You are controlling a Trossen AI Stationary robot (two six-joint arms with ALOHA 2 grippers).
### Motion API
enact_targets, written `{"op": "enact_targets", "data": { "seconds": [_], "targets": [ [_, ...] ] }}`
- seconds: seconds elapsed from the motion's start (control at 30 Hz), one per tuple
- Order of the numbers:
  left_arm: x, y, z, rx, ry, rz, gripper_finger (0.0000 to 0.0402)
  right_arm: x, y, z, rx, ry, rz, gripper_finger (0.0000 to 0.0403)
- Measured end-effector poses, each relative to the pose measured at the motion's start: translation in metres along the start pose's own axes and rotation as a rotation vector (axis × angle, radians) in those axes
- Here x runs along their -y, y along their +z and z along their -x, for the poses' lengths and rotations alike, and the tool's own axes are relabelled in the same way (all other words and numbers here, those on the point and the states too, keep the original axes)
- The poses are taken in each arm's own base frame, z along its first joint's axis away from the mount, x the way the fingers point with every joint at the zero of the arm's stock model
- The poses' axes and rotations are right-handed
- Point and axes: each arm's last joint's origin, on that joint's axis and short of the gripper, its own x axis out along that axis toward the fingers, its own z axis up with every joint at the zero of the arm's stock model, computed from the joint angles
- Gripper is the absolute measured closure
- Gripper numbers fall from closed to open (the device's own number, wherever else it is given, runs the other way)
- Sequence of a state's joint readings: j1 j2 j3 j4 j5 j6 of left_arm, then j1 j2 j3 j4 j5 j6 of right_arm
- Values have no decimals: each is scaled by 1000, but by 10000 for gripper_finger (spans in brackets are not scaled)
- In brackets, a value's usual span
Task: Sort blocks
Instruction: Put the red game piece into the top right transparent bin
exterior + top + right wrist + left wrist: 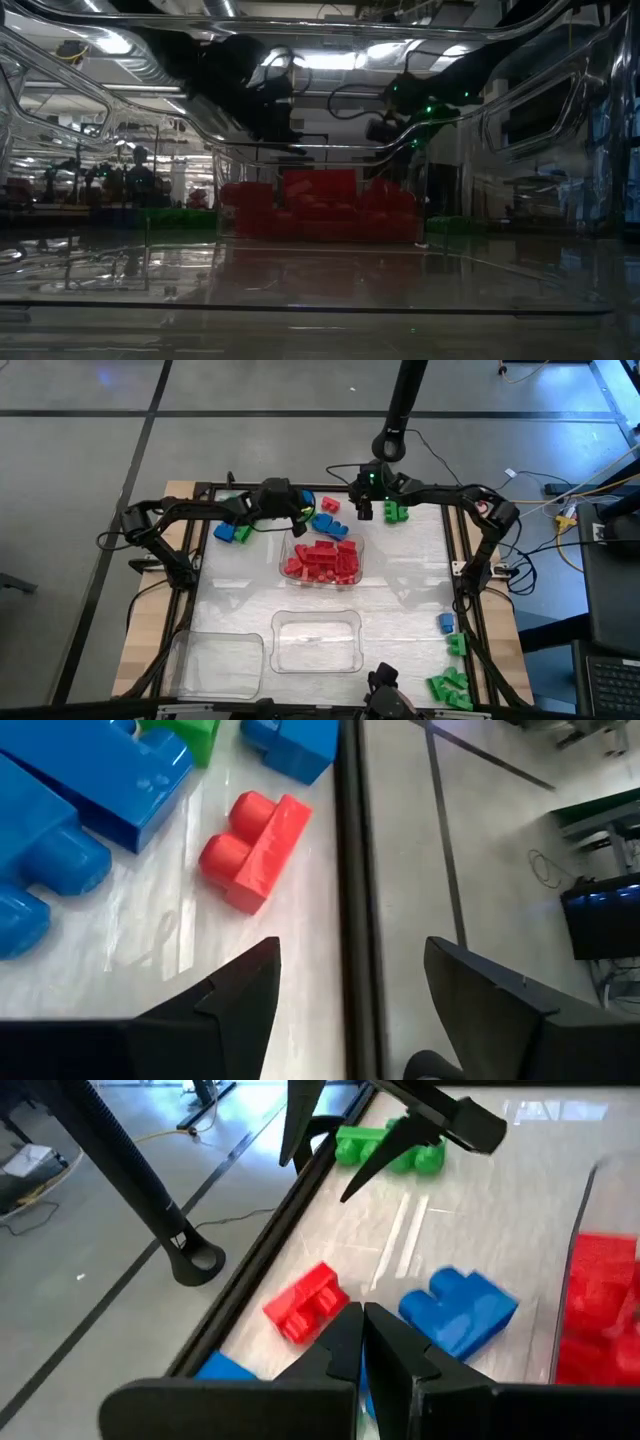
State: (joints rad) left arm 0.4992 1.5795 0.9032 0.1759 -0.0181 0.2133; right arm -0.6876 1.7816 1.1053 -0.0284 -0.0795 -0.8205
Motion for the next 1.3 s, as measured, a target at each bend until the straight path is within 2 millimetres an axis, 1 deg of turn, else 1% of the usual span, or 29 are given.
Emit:
{"op": "enact_targets", "data": {
  "seconds": [0.13, 0.27, 0.37, 0.5, 0.6, 0.7, 0.77, 0.87, 0.97, 1.1, 1.23, 1.3],
  "targets": [
    [-11, 26, -5, -89, -6, 28, 400, 1, 2, 7, 14, -12, 2, 155],
    [-30, 40, -22, -210, 6, 62, 401, 0, -3, 6, 13, -15, -2, 155],
    [-48, 48, -39, -273, 28, 121, 401, 0, -9, 5, 4, -12, -12, 155],
    [-60, 43, -69, -389, 34, 180, 401, 2, -23, 5, -18, -5, -35, 155],
    [-60, 40, -91, -452, 23, 200, 401, 3, -34, 5, -19, 9, -55, 155],
    [-57, 29, -113, -533, 11, 222, 400, 6, -46, 6, 3, 30, -79, 155],
    [-57, 25, -123, -569, 10, 243, 400, 6, -53, 6, 19, 41, -91, 155],
    [-57, 26, -131, -575, 28, 247, 400, 6, -60, 7, 44, 54, -103, 155],
    [-57, 28, -131, -567, 38, 259, 400, 5, -64, 7, 57, 61, -108, 155],
    [-57, 27, -132, -569, 38, 255, 400, 4, -64, 6, 70, 46, -102, 155],
    [-56, 18, -141, -580, 36, 223, 401, 3, -64, 6, 91, 57, -100, 155],
    [-54, 18, -147, -585, 65, 187, 401, 3, -64, 6, 95, 58, -99, 155]
  ]
}}
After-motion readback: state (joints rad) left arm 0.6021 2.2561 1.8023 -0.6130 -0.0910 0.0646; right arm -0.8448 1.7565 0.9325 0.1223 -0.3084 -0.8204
